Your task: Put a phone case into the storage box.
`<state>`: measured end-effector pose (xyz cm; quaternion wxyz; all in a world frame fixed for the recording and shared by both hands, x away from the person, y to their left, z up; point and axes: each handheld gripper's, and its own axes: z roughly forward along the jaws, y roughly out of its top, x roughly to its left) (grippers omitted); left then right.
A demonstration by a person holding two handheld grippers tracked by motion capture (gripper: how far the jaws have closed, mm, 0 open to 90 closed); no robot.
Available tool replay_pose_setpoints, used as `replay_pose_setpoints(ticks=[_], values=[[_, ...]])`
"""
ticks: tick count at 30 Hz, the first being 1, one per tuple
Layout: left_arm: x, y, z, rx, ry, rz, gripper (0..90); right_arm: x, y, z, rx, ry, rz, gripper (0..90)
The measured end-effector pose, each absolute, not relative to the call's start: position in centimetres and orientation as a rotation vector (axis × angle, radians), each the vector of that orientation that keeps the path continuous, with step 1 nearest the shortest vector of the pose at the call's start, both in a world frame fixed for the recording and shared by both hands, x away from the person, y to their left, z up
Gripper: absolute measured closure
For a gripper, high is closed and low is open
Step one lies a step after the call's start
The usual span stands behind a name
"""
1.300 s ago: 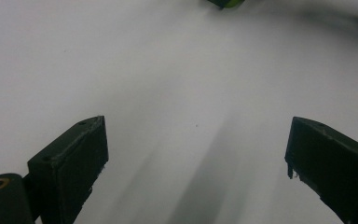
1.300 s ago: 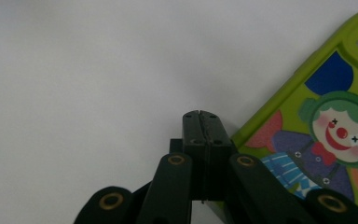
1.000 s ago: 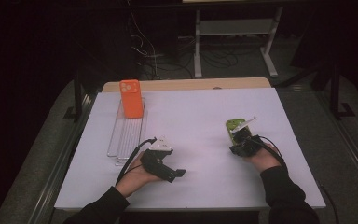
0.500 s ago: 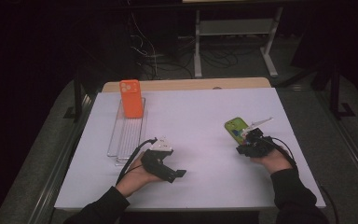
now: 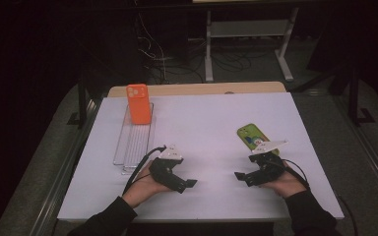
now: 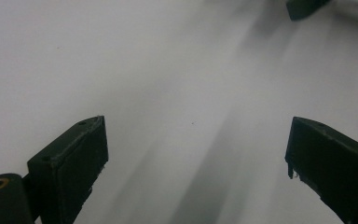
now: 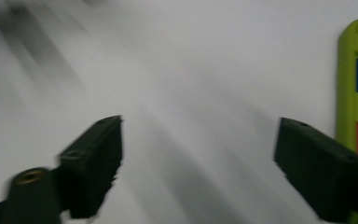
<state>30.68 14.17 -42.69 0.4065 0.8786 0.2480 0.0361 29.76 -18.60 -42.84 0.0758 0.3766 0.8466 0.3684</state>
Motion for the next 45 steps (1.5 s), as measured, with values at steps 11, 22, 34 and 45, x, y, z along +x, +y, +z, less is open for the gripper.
replay_pose_setpoints(ticks=[11, 22, 34, 45], values=[[30.7, 14.1, -42.5, 2.213, 0.625, 0.085, 0.0, 28.5, -17.5, -43.9, 1.075, 2.598, 1.117, 0.0], [30.7, 14.1, -42.5, 2.217, 0.604, 0.113, 0.0, 29.0, -17.4, -42.5, 1.061, 2.635, 1.073, 0.0], [30.7, 14.1, -42.4, 2.197, 0.629, 0.099, 0.0, 31.3, -17.6, -40.7, 1.135, 2.617, 1.015, 0.3], [30.7, 14.1, -42.4, 2.193, 0.623, 0.121, 0.0, 33.7, -18.0, -39.2, 1.178, 2.534, 0.991, 2.5]])
